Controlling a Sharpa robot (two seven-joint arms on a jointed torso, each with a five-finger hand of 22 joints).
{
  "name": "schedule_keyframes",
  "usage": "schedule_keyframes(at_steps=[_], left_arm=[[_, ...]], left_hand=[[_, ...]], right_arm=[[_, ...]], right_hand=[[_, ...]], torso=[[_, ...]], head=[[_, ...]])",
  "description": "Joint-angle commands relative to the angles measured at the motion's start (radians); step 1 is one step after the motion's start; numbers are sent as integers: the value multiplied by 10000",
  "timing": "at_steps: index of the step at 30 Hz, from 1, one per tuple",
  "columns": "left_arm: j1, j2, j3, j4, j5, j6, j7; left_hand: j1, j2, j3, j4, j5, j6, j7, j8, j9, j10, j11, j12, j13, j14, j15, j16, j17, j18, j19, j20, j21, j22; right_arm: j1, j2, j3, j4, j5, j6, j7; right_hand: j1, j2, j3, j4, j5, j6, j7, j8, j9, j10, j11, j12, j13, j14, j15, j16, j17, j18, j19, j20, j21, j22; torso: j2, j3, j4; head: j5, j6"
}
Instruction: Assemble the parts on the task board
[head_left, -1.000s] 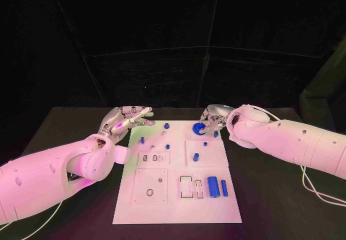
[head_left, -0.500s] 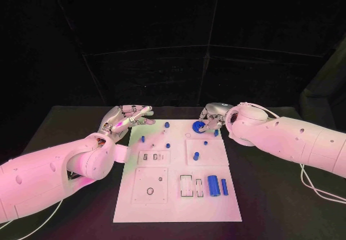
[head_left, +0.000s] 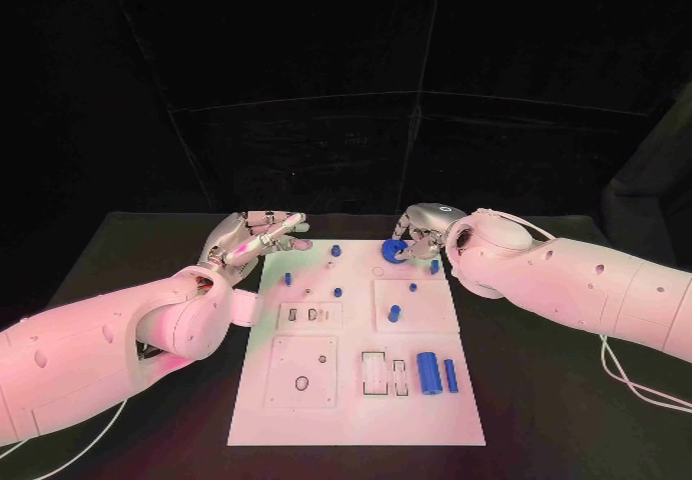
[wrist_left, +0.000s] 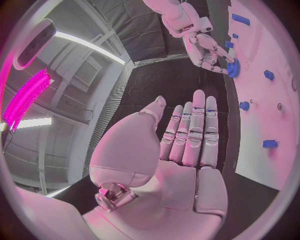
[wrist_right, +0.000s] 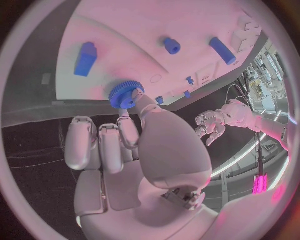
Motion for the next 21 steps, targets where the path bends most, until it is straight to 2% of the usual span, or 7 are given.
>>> schedule_keyframes(at_steps=[1,5,13,21], left_arm=[[14,-8,4,6,-65,56,82],[14,-9,4,3,-65,53,90],[14,-6,4,-8,-65,63,88],[15,31,4,-32,-65,56,94]], left_hand=[[-12,126,28,-58,27,53,20,-66,-11,29,31,-33,-5,12,33,-33,13,74,66,13,-39,-12],[-8,134,39,-64,27,53,22,-69,-11,29,31,-38,-5,14,32,-35,18,75,68,13,-40,-14],[-5,145,54,-72,28,54,23,-75,-11,32,31,-44,-5,15,31,-38,26,75,71,12,-43,-17],[-5,147,56,-74,28,55,23,-76,-11,32,31,-45,-5,15,31,-39,27,75,71,12,-43,-18]], right_arm=[[29,55,9,217,-359,-1195,111],[27,112,9,479,-528,-1348,78],[18,447,9,918,-1050,-1391,-6],[-34,1222,0,659,-1526,-1135,-192]], right_hand=[[-242,-4,291,-20,62,425,-147,-109,-17,54,-22,-33,23,573,-93,30,137,-127,12,-26,71,16],[-447,-121,617,-72,48,494,-146,-222,-27,71,-23,-49,47,574,-94,24,142,-127,6,-26,76,20],[-644,-249,864,-110,19,493,-125,-348,-36,71,-7,-81,49,573,-83,13,135,-127,1,-19,79,22],[-765,-328,1046,-149,-79,505,-112,-432,-33,74,5,-97,59,571,-72,1,123,-125,-6,-8,79,16]], torso=[[-8,13,1],[7,4,-2],[12,6,6],[17,-7,20]], head=[[0,35],[19,41],[39,34],[39,26]])
